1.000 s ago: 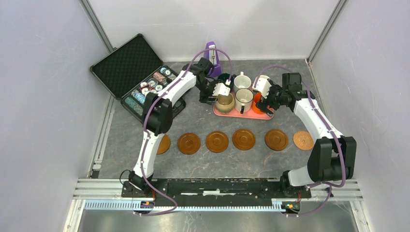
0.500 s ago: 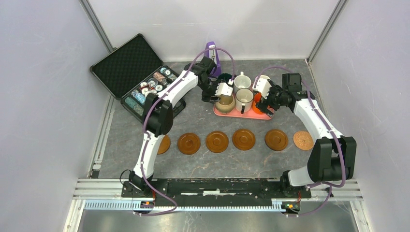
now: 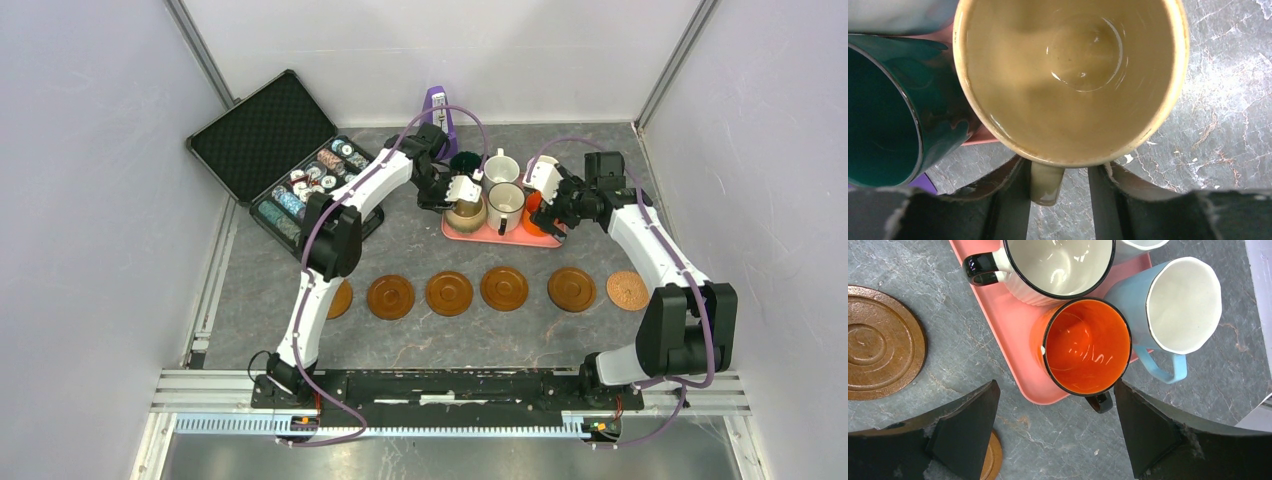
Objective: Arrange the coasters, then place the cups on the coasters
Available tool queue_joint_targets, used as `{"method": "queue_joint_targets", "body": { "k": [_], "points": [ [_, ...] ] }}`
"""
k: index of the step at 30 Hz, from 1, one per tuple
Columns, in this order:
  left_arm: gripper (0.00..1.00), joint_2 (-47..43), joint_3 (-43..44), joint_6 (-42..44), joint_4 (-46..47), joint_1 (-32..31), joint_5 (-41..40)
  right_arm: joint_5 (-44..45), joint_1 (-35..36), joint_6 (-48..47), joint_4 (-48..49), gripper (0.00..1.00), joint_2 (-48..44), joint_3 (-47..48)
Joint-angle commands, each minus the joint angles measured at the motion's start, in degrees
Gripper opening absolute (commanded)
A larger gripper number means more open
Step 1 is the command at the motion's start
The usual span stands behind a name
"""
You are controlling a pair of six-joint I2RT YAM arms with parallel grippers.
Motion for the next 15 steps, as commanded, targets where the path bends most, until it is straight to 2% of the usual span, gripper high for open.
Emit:
{"method": "queue_joint_targets", "body": {
  "k": [1,5,8,13,15],
  "points": [
    [0.47,0.84,1.76,0.39,0.82,-0.35,-0.85,0.64,-0.18,0.01,2.06,0.92,-2.59,-0.54],
    [0.38,-0.33,1.26,-0.62,0.83,-0.26,-0.29,1.38,-0.25,0.68,3.69,0.92,-3.25,-1.39],
    [0.32,-3.06,-1.81,-2.7,4.16,0.19,0.6,2.05,-0.18,2.05,4.63,0.93,-3.52,-1.58],
    [0.07,-7.32,-6.57,-5.04,7.77,1.04,1.93,2.41,-0.25,3.52,7.31,0.93,-4.45,-2.53],
    [0.02,-8.46,-7.42,-6.09,7.76,1.31,2.33,2.34,-0.21,3.89,7.62,0.93,-4.35,-2.14]
  ]
}}
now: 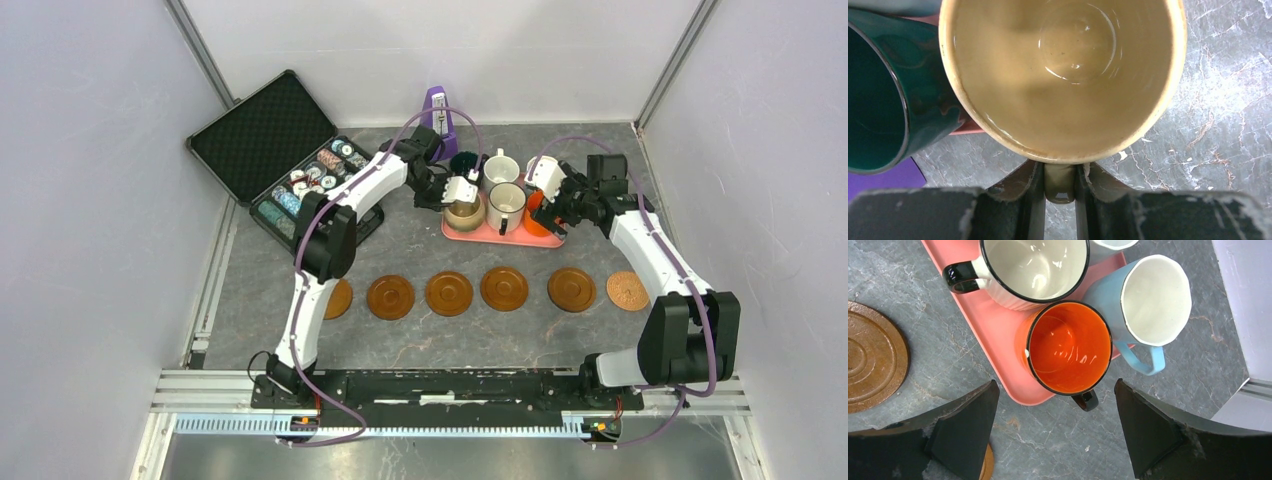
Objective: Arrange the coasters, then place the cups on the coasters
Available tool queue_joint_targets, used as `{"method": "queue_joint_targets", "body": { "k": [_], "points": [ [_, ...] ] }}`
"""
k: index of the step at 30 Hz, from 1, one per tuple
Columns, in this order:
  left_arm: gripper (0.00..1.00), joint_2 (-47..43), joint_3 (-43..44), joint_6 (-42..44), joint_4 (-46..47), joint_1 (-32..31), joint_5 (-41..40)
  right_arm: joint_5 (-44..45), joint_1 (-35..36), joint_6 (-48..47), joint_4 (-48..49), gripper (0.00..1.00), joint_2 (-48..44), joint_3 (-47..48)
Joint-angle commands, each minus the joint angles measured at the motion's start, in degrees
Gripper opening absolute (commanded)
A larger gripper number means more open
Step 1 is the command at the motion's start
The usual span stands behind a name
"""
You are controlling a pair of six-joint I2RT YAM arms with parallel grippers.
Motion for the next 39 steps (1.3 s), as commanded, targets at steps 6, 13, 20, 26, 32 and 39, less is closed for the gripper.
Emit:
{"method": "queue_joint_targets", "body": {
  "k": [6,13,20,26,32,39],
  "points": [
    [0.02,-9.95,-2.42,-13.33,3.68,1.95,4.44,-0.38,-0.18,5.19,4.51,0.94,-1.78,1.46],
    [0.02,-25.62,-18.02,-35.98,18.5,6.1,2.46,2.52,-0.17,13.15,16.83,0.98,-7.05,-2.23],
    [0.02,-42.66,-33.1,-52.37,22.14,10.87,-10.12,4.7,-0.17,24.97,23.54,0.98,-7.91,-2.15],
    [0.02,-59.34,-45.89,-64.05,19.91,13.3,-19.9,3.31,-0.19,28.45,17.98,0.98,-5.45,1.3],
    [0.02,-73.28,-56.58,-78.81,12.98,13.62,-34.22,4.19,-0.16,29.64,15.85,0.98,-4.26,2.61],
    [0.02,-83.58,-65.95,-86.07,5.34,14.75,-40.4,3.91,-0.21,31.61,18.08,0.98,-5.15,0.3]
  ]
}}
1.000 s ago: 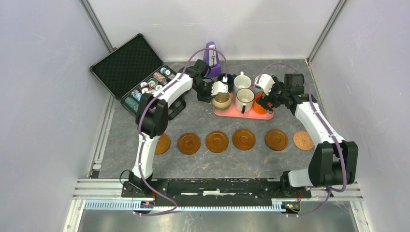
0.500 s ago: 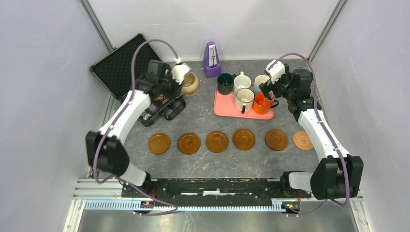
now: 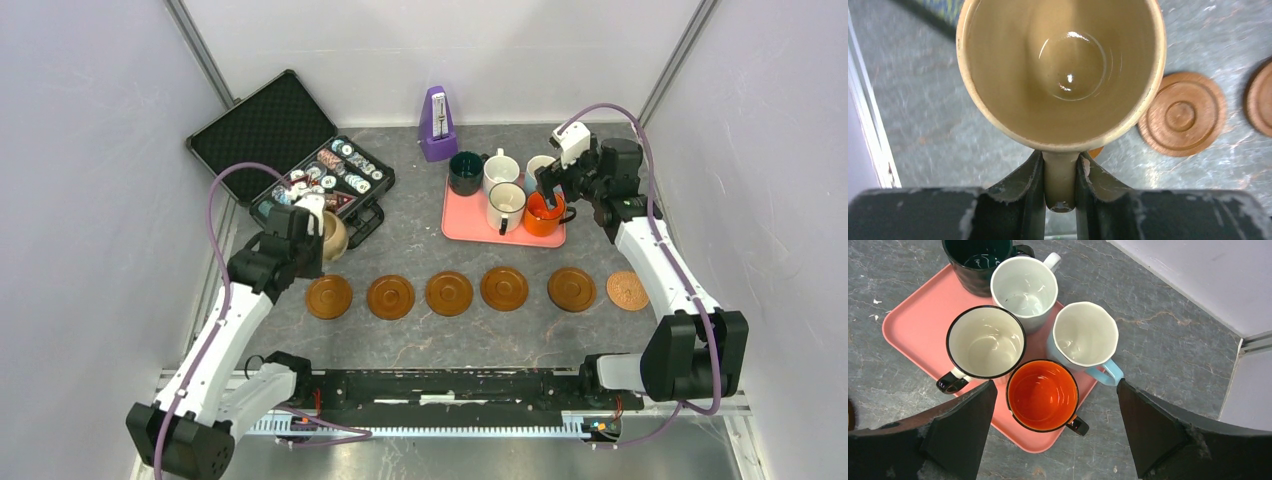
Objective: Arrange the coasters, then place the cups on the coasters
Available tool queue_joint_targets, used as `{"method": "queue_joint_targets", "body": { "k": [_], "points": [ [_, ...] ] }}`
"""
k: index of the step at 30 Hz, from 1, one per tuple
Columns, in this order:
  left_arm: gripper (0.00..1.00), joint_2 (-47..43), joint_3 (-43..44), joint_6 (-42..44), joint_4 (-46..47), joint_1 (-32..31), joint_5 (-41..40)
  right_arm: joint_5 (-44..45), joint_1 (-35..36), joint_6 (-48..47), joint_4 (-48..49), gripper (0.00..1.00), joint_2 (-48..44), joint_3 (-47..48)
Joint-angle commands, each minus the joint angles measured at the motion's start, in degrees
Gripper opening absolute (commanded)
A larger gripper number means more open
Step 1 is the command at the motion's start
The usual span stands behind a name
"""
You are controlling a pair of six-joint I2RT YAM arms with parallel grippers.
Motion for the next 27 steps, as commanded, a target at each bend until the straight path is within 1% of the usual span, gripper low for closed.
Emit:
{"method": "queue_joint_targets", "body": {
  "k": [1,6,10,12,15,20,22,26,27],
  "points": [
    [0.02,-5.51,-2.89,-8.58,-0.1,0.47,-7.98,0.36,-0.17,2.22,2.22,0.98,-0.77,0.25],
    [0.02,-6.72,-2.89,-6.87,-0.74,0.53,-6.28,1.29,-0.16,2.13,1.12,0.98,-0.44,1.31],
    [0.02,-4.02,0.68,-1.31,-2.28,0.49,-5.18,2.51,-0.18,-0.11,-1.12,0.98,-0.48,2.77],
    [0.02,-0.98,4.03,-0.34,-5.71,0.48,-3.32,3.19,-0.1,-1.18,-1.83,0.98,-0.81,2.88],
    [0.02,3.97,9.29,-1.41,-12.65,0.48,-1.54,3.72,-0.16,-2.18,-2.51,0.98,-1.27,2.87],
    [0.02,5.88,13.49,-0.16,-17.48,0.48,0.78,4.08,-0.11,-2.75,-3.64,0.98,-1.56,2.69],
    [0.02,6.42,14.38,2.1,-18.45,0.48,1.61,4.02,-0.13,-2.97,-3.84,0.98,-1.57,2.41],
    [0.02,3.89,12.44,13.29,-17.77,1.36,6.01,4.02,-0.14,-3.31,-3.65,0.98,-1.54,1.42],
    [0.02,3.54,12.34,14.5,-17.53,2.7,6.84,3.87,-0.11,-3.3,-3.52,0.98,-1.52,1.15]
  ]
}}
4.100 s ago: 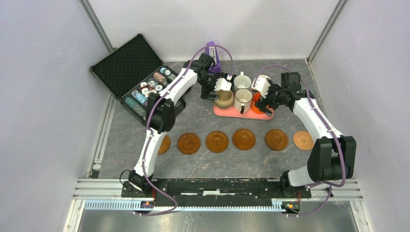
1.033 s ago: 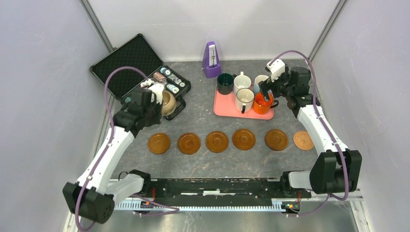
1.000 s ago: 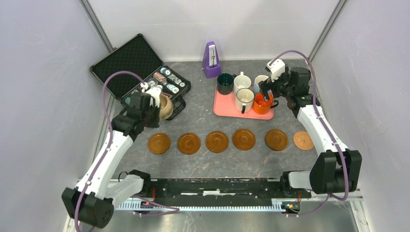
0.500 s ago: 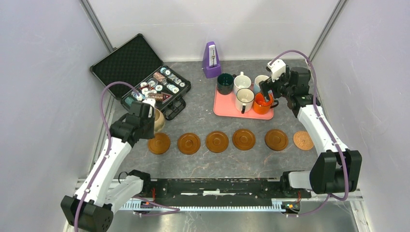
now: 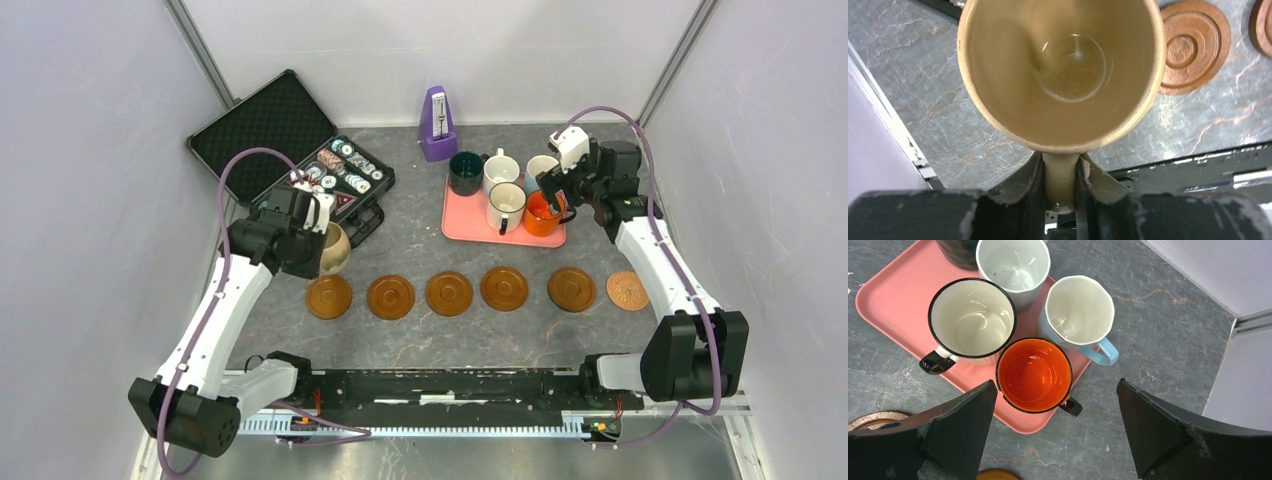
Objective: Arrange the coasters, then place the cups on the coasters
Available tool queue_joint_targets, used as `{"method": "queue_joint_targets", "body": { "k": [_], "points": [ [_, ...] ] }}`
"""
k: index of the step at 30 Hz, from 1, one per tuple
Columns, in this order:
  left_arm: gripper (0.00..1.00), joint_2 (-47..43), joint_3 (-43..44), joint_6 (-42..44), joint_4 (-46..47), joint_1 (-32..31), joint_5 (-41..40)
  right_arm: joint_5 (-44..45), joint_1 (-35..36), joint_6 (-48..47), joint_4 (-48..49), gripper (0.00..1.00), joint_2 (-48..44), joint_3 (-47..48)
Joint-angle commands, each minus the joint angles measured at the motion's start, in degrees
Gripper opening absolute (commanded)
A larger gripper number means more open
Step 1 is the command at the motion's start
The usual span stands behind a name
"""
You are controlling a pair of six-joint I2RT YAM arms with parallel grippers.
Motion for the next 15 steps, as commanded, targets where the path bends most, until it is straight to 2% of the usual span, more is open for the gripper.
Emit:
{"method": "queue_joint_targets", "body": {
  "k": [1,3,6,9,15],
  "points": [
    [0.02,-3.19,1.39,13.52,1.91,4.47,9.18,0.41,-0.1,-0.71,0.72,0.98,-1.38,0.77],
    [0.02,-3.09,0.29,18.81,1.85,7.85,13.53,-0.08,-0.12,-0.47,0.96,0.98,-1.13,0.64],
    [0.02,-5.62,-4.91,31.89,3.5,15.77,21.4,-0.34,-0.09,-0.34,0.99,0.98,-0.78,0.48],
    [0.02,-6.1,-9.31,41.87,5.51,22.49,25.79,-0.25,-0.12,-0.62,0.92,0.98,-0.77,0.06],
    [0.02,-5.97,-14.67,52.74,8.31,30.64,36.34,-0.42,-0.16,-0.12,0.87,0.98,-0.81,-0.57]
  ]
}}
